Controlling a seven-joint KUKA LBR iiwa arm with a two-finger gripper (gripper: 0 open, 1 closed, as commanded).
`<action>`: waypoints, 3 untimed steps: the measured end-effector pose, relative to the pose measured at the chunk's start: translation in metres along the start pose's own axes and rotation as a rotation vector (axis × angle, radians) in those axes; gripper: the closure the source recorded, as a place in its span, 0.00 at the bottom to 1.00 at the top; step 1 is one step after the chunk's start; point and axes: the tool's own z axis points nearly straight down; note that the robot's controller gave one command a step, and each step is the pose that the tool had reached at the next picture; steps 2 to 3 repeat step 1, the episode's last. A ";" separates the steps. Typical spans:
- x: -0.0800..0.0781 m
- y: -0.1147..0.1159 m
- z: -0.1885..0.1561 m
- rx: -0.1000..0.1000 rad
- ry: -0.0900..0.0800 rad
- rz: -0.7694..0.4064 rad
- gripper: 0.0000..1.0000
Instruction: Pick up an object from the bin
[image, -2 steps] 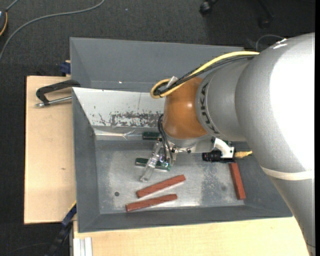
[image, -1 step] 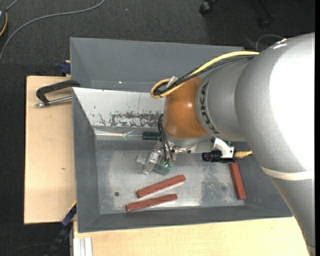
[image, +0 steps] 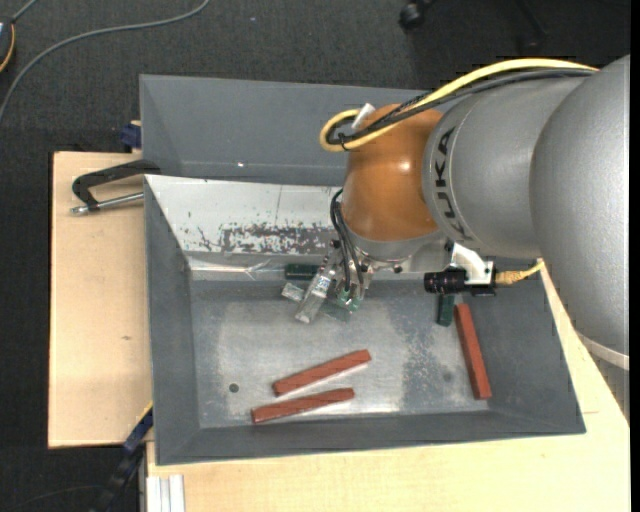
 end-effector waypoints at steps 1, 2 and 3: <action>-0.001 0.002 -0.032 0.002 0.003 -0.002 1.00; -0.001 0.002 -0.032 0.002 0.003 -0.002 1.00; -0.001 0.002 -0.032 0.002 0.003 -0.002 1.00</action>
Offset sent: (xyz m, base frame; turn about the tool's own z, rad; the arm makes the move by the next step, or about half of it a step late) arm 0.0000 0.0003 0.0288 0.0000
